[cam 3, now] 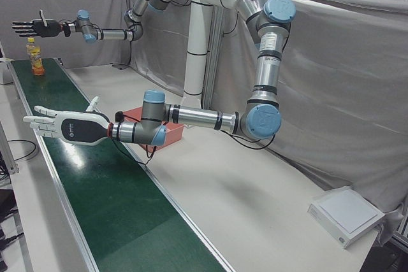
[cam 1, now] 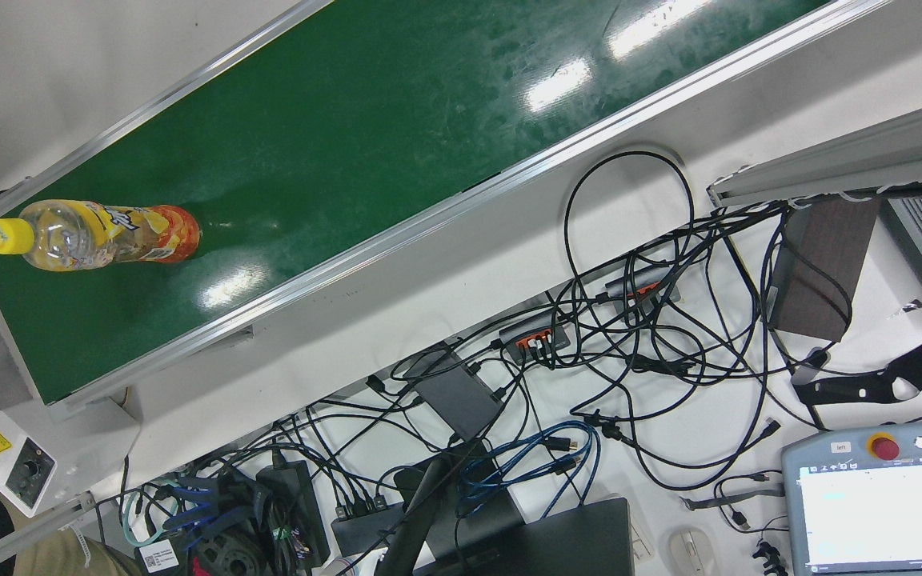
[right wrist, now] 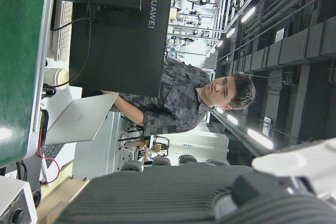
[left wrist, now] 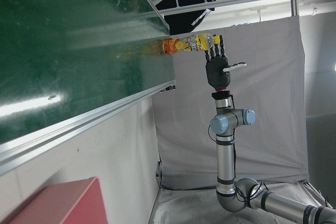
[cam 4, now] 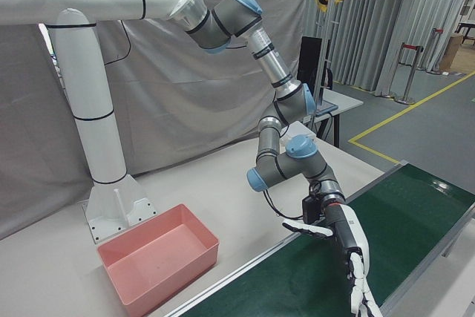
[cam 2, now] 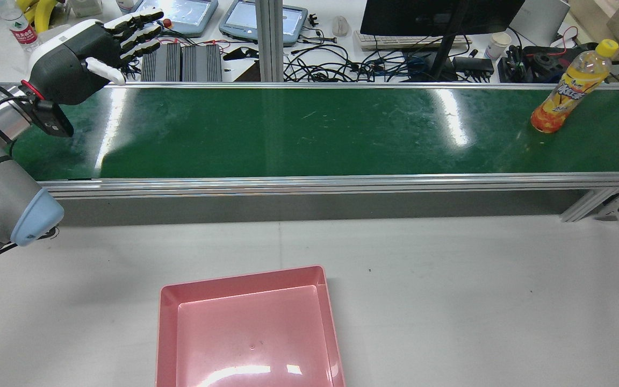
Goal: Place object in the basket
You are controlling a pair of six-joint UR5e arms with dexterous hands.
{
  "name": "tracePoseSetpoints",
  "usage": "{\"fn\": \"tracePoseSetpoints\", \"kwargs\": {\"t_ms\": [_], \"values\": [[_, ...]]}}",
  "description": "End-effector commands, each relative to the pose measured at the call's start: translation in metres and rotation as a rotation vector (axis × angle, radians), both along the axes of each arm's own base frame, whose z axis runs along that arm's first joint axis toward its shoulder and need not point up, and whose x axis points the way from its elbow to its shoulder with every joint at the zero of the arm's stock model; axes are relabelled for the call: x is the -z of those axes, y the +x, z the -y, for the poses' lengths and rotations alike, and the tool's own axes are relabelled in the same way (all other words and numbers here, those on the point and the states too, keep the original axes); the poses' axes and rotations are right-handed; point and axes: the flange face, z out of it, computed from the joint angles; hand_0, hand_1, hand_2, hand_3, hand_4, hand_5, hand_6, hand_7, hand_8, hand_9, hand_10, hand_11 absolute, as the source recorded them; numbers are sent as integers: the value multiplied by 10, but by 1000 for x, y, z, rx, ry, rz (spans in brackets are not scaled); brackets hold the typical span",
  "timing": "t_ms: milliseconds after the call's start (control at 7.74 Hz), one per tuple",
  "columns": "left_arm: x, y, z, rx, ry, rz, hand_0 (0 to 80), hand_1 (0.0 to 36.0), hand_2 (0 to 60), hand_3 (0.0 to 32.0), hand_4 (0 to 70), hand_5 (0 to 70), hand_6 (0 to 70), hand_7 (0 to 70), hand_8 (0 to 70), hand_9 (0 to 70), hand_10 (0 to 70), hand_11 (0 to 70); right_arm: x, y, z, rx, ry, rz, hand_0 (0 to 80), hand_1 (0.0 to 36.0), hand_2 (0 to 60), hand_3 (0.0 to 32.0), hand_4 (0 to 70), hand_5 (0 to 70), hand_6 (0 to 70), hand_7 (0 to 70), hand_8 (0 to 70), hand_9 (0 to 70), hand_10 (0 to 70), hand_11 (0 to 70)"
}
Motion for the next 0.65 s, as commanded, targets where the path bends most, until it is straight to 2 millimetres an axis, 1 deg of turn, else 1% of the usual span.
{"fn": "tracePoseSetpoints", "kwargs": {"t_ms": [0, 258, 388, 517], "values": [[0, 0, 0, 0, -1, -1, 520, 37, 0, 18, 135, 128, 11, 0, 60, 66, 57, 94, 1, 0, 0, 0, 1, 0, 0, 0, 0, 0, 0, 0, 0, 0, 0, 0, 0, 0], [-3, -4, 2, 4, -4, -2, 514, 38, 0, 16, 132, 128, 11, 0, 58, 64, 59, 95, -2, -1, 0, 2, -4, -1, 0, 0, 0, 0, 0, 0, 0, 0, 0, 0, 0, 0], [1, -9, 2, 3, -3, -15, 514, 36, 0, 26, 128, 124, 6, 0, 55, 60, 56, 91, -1, -1, 0, 2, -2, 0, 0, 0, 0, 0, 0, 0, 0, 0, 0, 0, 0, 0], [3, -8, 2, 1, 0, -17, 516, 37, 0, 26, 131, 130, 8, 0, 56, 61, 56, 91, -1, 0, 0, 0, -1, 0, 0, 0, 0, 0, 0, 0, 0, 0, 0, 0, 0, 0]]}}
